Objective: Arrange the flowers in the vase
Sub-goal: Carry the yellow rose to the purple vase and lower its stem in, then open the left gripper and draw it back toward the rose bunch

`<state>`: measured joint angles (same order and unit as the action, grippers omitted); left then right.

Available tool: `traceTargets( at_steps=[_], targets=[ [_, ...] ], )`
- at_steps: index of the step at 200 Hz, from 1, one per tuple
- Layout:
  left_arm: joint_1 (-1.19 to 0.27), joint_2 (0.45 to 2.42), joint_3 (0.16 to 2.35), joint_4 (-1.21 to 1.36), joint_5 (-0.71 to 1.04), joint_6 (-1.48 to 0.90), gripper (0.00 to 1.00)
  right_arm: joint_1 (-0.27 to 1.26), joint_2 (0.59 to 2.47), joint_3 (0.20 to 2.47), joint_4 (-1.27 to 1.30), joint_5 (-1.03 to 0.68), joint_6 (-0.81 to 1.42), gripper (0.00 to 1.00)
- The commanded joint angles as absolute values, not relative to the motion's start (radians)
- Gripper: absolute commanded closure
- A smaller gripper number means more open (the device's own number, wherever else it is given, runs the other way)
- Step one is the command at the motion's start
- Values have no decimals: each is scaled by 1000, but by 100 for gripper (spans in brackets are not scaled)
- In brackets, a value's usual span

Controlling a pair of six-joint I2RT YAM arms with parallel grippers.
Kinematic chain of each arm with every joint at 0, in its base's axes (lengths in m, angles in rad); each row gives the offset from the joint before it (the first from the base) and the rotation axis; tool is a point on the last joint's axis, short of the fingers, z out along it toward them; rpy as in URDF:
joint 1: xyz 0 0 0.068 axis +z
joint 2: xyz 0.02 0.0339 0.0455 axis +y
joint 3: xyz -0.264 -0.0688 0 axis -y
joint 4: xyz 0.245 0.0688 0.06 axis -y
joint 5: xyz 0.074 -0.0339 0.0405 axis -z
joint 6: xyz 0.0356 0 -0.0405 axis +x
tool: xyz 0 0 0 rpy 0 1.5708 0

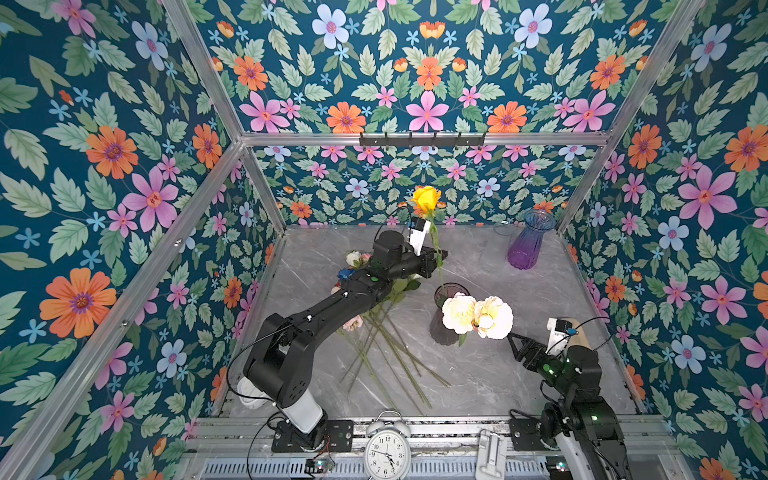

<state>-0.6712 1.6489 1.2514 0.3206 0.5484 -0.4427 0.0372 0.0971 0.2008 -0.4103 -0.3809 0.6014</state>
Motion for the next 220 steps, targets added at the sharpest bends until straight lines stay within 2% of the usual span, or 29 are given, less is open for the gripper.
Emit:
traceTargets(
  at_steps=[1,67,110,125,133,143,149,153,155,178,189,220],
  targets=[
    [-724,1655,1304,257,528,-381,88,37,95,196,-388,-376,606,28],
    [-681,1604,1241,151,423,-361,86,37,95,198,-389,-376,606,28],
    [-625,1465,1102,186,402,-364,71,38,95,198,-389,-376,605,28],
    [-615,1390,1038,229,389,-360,62,37,97,196,-388,-374,606,28],
    [-614,1344,993,257,378,-351,54,38,100,196,-384,-373,606,28],
    [-614,1287,935,302,359,-328,37,38,105,196,-383,-371,606,28],
    [-612,1253,897,337,336,-320,21,38,109,198,-381,-371,607,28],
    [-612,1232,870,361,314,-314,4,37,112,198,-381,-370,606,28],
    [-612,1223,854,374,304,-312,1,37,113,198,-380,-370,606,28],
    [-594,1137,708,522,174,-332,0,37,118,199,-381,-374,606,28],
    [-570,1120,678,541,176,-360,0,38,114,199,-384,-371,606,28],
    [-531,1143,720,383,174,-377,0,38,113,198,-382,-368,607,28]
  ],
)
